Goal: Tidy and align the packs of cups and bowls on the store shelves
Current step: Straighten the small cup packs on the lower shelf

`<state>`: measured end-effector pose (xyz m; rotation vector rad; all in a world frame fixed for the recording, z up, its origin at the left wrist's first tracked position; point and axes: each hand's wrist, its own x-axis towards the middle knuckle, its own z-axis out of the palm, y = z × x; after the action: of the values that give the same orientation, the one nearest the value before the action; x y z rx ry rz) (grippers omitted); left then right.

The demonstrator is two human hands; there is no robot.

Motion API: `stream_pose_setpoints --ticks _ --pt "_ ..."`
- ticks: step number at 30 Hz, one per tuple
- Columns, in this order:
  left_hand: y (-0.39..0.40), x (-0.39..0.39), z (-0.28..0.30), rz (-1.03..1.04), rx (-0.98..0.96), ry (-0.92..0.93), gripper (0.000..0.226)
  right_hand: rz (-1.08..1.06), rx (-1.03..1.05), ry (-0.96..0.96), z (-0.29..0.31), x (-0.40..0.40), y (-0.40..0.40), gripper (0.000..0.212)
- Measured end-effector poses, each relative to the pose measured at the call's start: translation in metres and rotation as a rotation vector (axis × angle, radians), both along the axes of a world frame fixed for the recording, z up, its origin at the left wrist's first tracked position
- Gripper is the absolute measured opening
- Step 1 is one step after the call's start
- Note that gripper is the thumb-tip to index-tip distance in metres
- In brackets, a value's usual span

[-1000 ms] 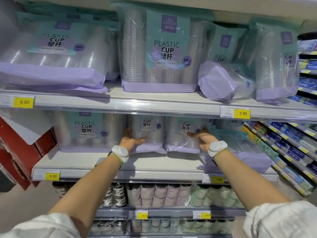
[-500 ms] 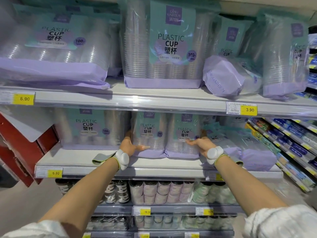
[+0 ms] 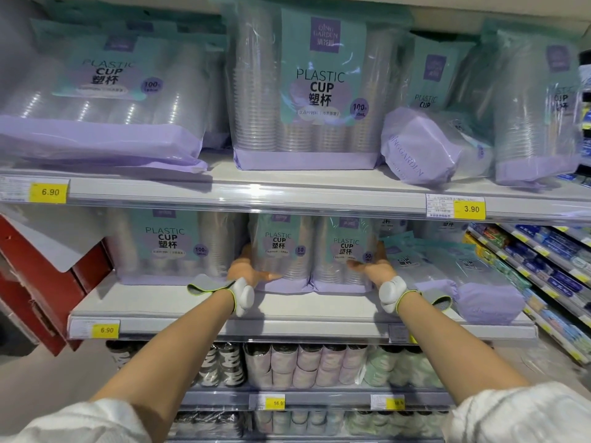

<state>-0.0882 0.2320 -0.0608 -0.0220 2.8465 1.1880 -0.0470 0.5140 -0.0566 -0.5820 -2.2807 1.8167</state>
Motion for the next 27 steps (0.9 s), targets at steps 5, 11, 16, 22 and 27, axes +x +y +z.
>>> stream_pose_setpoints --ticks 5,11,16,22,27 --pt "0.002 -0.009 -0.003 0.015 -0.09 -0.009 0.099 -0.002 -0.026 -0.039 -0.009 -0.005 0.001 0.083" --pt "0.005 -0.022 -0.008 -0.029 -0.018 0.065 0.1 0.026 0.08 0.013 -0.006 -0.021 0.0 0.095" --pt "0.008 -0.038 -0.018 0.005 -0.035 0.138 0.075 0.039 0.155 0.049 -0.005 -0.036 0.002 0.1" --pt "0.011 -0.05 -0.019 -0.001 0.01 0.095 0.088 0.014 0.156 0.06 -0.008 -0.05 0.002 0.1" --pt "0.008 -0.059 -0.025 -0.064 -0.015 0.087 0.101 0.016 0.158 0.073 -0.012 -0.06 0.005 0.101"
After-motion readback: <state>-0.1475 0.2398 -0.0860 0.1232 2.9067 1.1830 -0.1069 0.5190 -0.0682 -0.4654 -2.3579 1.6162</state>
